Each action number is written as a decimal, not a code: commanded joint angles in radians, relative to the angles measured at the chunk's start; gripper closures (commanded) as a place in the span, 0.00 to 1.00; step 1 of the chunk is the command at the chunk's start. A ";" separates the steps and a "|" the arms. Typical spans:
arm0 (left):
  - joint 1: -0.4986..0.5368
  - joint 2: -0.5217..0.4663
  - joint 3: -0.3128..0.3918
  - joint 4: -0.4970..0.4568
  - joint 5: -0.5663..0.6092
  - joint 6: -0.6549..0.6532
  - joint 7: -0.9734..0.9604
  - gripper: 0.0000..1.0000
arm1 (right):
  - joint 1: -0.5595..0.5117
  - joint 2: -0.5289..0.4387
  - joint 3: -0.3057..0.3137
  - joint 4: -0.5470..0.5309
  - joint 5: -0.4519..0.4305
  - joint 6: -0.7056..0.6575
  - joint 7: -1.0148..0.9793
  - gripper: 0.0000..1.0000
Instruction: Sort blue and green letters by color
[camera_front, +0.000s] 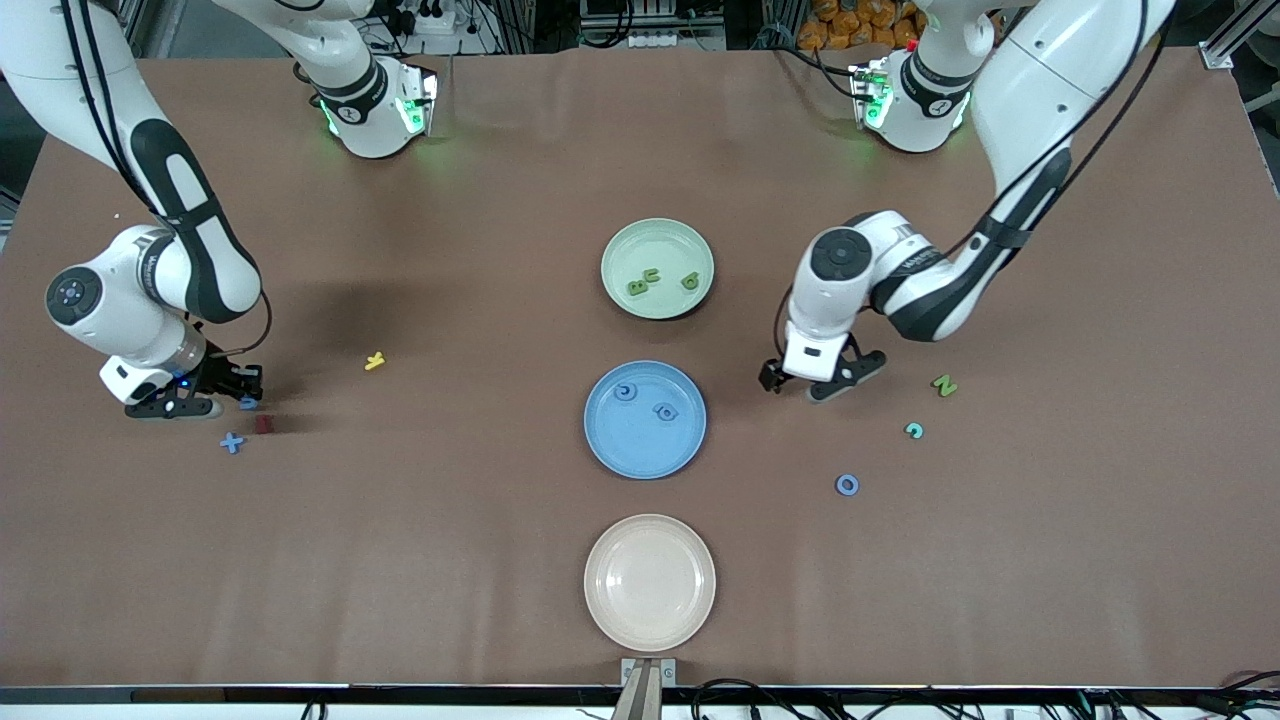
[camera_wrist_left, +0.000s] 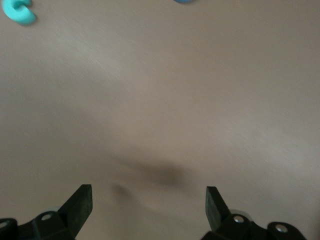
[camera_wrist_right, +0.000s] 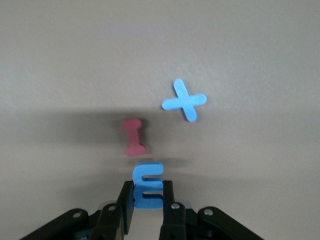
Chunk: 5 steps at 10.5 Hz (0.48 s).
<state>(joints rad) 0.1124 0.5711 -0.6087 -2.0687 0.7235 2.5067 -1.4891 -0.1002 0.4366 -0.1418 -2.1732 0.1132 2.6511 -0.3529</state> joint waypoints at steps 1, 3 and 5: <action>0.117 -0.020 -0.014 -0.045 0.019 -0.003 0.133 0.00 | 0.075 0.004 0.001 0.095 0.014 -0.095 0.193 0.89; 0.182 -0.059 -0.020 -0.092 0.020 0.001 0.205 0.00 | 0.152 0.011 0.001 0.136 0.014 -0.097 0.419 0.89; 0.257 -0.060 -0.052 -0.116 0.020 0.007 0.255 0.00 | 0.220 0.031 0.001 0.186 0.016 -0.100 0.594 0.89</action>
<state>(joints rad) 0.2894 0.5571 -0.6183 -2.1243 0.7238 2.5070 -1.2777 0.0550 0.4371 -0.1369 -2.0548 0.1172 2.5695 0.0683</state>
